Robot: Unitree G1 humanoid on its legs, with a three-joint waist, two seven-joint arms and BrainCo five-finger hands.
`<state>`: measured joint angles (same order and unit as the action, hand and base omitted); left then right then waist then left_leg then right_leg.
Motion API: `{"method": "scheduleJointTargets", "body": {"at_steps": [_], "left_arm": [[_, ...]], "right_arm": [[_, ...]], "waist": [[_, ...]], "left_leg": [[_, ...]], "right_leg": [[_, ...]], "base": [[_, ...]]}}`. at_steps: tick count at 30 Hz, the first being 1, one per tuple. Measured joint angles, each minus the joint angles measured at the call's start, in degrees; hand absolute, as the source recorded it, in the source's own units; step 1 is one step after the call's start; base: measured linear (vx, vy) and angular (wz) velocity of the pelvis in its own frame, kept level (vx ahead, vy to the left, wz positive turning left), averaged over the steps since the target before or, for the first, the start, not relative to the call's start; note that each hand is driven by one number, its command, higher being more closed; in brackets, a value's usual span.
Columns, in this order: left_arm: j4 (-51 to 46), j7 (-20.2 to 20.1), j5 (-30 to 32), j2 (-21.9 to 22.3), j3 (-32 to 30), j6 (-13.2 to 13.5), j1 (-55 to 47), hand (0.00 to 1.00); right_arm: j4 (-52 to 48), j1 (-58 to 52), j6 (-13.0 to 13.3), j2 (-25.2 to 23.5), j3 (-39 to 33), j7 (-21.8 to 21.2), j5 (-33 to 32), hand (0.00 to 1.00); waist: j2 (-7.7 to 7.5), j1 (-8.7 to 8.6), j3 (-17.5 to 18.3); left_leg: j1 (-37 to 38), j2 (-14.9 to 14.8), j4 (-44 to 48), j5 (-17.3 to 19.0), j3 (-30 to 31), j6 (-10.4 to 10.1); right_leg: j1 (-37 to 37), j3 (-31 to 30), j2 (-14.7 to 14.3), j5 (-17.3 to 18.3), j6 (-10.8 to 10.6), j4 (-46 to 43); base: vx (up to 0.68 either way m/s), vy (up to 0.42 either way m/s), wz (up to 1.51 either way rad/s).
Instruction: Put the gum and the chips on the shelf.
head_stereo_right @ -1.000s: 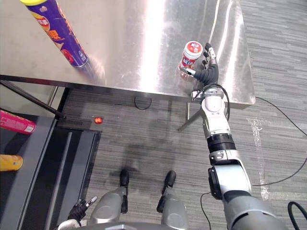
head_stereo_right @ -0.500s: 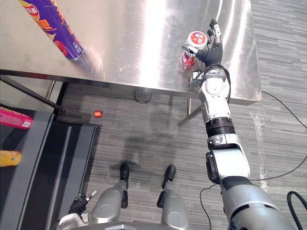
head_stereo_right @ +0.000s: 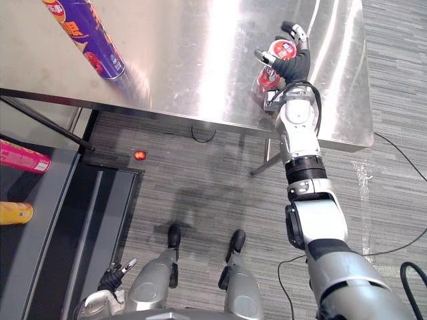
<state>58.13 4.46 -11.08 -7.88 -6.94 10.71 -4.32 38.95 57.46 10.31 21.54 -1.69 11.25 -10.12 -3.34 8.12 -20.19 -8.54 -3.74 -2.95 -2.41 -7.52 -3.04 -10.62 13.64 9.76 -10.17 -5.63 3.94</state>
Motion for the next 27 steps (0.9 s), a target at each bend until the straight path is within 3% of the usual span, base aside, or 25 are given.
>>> {"method": "scheduleJointTargets", "body": {"at_steps": [11,17,25,27], "left_arm": [[-0.01,0.22,0.1,0.43,0.42,-0.04,0.16,0.0],[0.02,0.15,0.18,-0.22,0.46,-0.07,0.09,0.0],[0.11,-0.39,1.15,-1.77,2.17,-0.24,-0.63,0.0],[0.14,-0.41,1.29,-2.01,2.12,-0.82,-1.18,0.0]], "right_arm": [[-5.22,-4.05,0.96,-1.54,1.72,-1.73,0.12,1.0],[-9.8,-10.1,2.94,-4.11,2.13,-3.09,0.46,1.0],[-18.13,-21.6,2.42,-4.6,1.46,-4.28,1.33,1.0],[-20.5,-25.1,1.92,-4.61,0.27,-4.35,1.36,1.0]], "waist": [[-0.2,-0.06,-0.09],[-1.6,-0.07,-0.28],[-3.52,-0.22,1.76],[-3.99,-0.97,3.13]], "left_leg": [[0.38,0.04,0.09,0.02,-0.63,-0.04],[1.77,0.44,-0.08,0.18,-1.56,-0.24],[3.82,0.65,-1.09,-0.1,-0.54,-0.38],[3.89,0.91,-1.19,-0.25,0.39,-0.2]], "right_leg": [[0.21,-0.25,-0.05,0.01,-0.01,0.32],[1.07,-0.99,0.3,1.05,-0.63,0.41],[2.97,0.45,0.41,3.42,-0.51,-0.71],[3.47,1.45,0.72,3.55,-0.43,-0.97]], "base": [[0.01,0.004,-0.02],[0.0,0.003,-0.06],[0.02,0.002,0.08],[0.08,0.015,0.24]]}}
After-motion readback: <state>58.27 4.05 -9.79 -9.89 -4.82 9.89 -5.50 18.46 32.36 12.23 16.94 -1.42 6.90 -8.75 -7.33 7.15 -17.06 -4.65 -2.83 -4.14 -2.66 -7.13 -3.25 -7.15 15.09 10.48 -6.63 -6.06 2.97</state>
